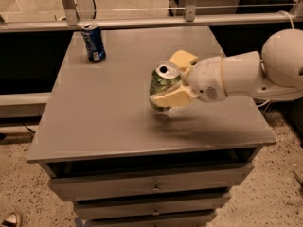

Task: Move green can near sponge

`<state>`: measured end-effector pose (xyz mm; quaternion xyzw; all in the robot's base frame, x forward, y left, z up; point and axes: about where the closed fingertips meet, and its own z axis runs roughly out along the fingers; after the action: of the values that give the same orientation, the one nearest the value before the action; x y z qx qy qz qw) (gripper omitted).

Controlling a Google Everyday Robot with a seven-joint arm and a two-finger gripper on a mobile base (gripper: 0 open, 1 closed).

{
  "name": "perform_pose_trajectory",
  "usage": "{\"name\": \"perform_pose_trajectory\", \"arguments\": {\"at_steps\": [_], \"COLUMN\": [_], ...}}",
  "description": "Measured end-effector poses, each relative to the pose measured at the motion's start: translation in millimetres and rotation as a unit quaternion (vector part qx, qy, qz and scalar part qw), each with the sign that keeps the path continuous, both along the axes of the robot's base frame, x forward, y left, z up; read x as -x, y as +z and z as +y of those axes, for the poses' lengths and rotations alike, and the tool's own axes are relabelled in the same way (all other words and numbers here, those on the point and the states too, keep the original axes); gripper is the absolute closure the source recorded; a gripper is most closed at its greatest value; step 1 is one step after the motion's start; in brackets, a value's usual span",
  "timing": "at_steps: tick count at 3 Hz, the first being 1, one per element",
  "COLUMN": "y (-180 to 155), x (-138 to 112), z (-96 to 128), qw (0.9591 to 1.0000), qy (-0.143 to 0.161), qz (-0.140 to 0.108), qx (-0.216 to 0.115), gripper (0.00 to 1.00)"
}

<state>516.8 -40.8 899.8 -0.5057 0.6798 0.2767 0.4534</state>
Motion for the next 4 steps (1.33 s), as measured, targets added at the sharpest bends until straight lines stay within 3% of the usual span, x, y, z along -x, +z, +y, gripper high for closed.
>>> {"name": "perform_pose_trajectory", "arguments": {"at_steps": [1, 2, 3, 4], "y": [18, 15, 3, -1], "x": [-26, -55, -86, -111], "z": [-62, -94, -100, -95], "qw": [0.9974, 0.9914, 0.987, 0.9852], "qy": [-0.059, -0.105, -0.126, -0.134], "qz": [-0.024, -0.03, -0.024, -0.022], "qx": [0.031, 0.071, 0.096, 0.104], "gripper": [1.0, 1.0, 1.0, 1.0]}}
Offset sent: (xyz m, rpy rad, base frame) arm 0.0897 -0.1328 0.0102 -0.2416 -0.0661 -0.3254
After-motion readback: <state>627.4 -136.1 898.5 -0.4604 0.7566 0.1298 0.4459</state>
